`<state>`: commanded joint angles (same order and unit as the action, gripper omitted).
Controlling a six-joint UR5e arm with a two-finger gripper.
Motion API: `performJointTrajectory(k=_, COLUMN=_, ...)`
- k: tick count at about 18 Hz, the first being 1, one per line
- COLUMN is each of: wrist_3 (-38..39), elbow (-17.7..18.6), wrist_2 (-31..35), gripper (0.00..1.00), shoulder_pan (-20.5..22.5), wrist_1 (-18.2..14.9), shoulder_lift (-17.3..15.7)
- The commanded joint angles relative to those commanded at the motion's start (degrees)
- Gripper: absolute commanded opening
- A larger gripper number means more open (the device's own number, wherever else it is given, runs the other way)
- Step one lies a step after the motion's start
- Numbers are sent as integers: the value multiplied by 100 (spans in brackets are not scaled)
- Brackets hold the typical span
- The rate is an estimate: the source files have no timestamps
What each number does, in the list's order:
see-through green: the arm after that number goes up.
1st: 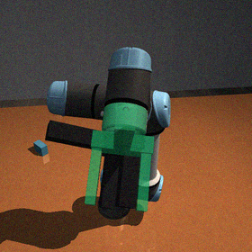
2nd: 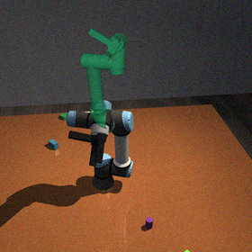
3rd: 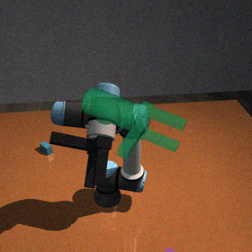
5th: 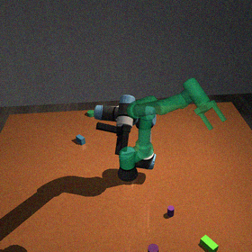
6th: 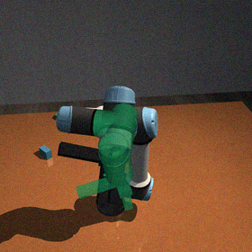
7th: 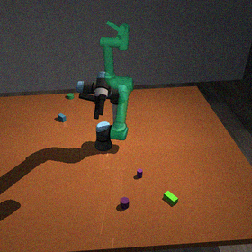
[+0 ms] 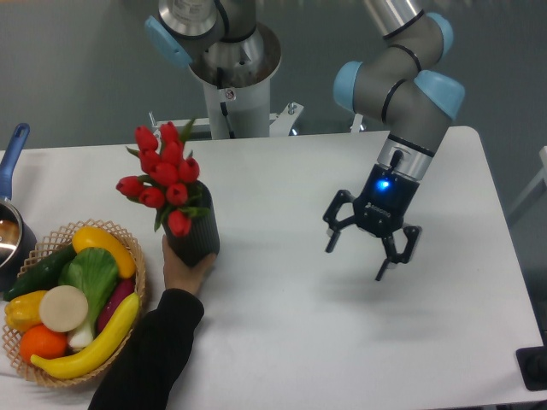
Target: Insert the flowers into the vase
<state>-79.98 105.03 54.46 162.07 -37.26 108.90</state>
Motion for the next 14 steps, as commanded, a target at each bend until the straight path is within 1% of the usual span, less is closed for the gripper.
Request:
performJointTrajectory(k=3, wrist_3=-17, elbow=-71, wrist_2=853, gripper=100, shoulder_pan=-62, wrist_1=-18, shoulder_lift=8)
performJointTrajectory(k=5, wrist_3=-61, elbow=-97, wrist_2=1398, gripper=100, shoulder_pan=-79, wrist_1=-131, shoulder_lift=26)
performJointTrajectory(k=9, wrist_3=-316, elbow=-27, wrist_2=2146, gripper=100, shoulder_pan=-105, wrist_1=-343, shoulder_lift=-18)
performJointTrajectory(k=11, wrist_3=-369, elbow=-18, wrist_2=2550, gripper=100, shoulder_pan=-254, wrist_1=-404, shoulder_lift=-62)
performJointTrajectory(k=14, wrist_3=-378, elbow=-1, wrist_2=3077, gripper=100, shoulder_pan=-351, wrist_1=-694, shoulder_lift=-132)
